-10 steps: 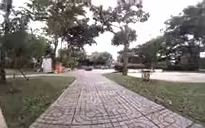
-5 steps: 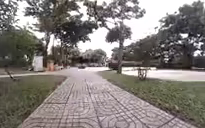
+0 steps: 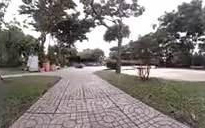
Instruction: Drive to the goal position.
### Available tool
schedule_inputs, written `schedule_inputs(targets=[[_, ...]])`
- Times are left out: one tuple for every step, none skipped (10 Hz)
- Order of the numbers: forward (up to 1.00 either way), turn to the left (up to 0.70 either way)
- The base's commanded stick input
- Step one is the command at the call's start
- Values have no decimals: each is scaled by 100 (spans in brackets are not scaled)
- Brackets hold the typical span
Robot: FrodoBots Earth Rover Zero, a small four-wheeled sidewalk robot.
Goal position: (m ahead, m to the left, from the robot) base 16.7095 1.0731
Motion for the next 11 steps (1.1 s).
schedule_inputs(targets=[[70,0],[70,0],[70,4],[70,27],[70,17],[70,0],[70,0],[70,20],[70,2],[70,0],[70,0]])
